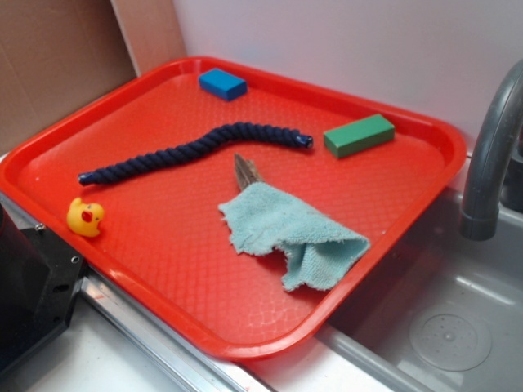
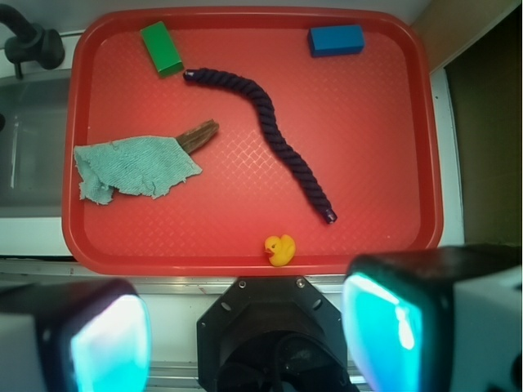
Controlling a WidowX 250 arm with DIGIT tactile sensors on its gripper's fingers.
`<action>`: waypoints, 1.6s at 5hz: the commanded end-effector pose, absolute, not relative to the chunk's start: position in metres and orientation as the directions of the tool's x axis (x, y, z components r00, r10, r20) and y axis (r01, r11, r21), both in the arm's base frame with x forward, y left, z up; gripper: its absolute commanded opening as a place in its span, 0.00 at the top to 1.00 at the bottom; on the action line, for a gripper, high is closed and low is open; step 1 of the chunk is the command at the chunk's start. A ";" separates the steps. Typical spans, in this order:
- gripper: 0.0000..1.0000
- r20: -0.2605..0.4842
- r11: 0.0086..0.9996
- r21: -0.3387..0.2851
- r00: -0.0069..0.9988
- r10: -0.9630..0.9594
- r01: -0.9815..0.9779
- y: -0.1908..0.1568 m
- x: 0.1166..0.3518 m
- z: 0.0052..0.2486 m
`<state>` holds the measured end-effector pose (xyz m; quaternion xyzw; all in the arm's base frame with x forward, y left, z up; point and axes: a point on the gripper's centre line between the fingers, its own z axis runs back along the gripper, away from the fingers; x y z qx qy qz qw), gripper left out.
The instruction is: Grab the green block.
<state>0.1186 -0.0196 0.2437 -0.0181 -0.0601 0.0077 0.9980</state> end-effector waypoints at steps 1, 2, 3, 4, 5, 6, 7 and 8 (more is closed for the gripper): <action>0.00 0.120 0.999 -0.037 0.993 0.018 -0.013 -0.020 0.119 0.244; 0.00 0.101 0.995 0.043 0.990 -0.096 0.092 -0.024 0.169 0.194; 0.00 0.193 0.987 0.014 0.968 -0.162 0.163 -0.044 0.222 0.149; 0.00 0.267 0.975 0.040 0.938 -0.222 0.220 -0.059 0.273 0.130; 0.00 0.253 0.967 0.109 0.934 -0.251 0.230 -0.076 0.321 0.097; 0.00 0.254 0.961 0.056 0.927 -0.277 0.272 -0.098 0.337 0.078; 0.00 0.228 0.948 0.013 0.922 -0.313 0.319 -0.116 0.341 0.053; 0.00 0.175 0.932 0.018 0.917 -0.359 0.361 -0.129 0.330 0.032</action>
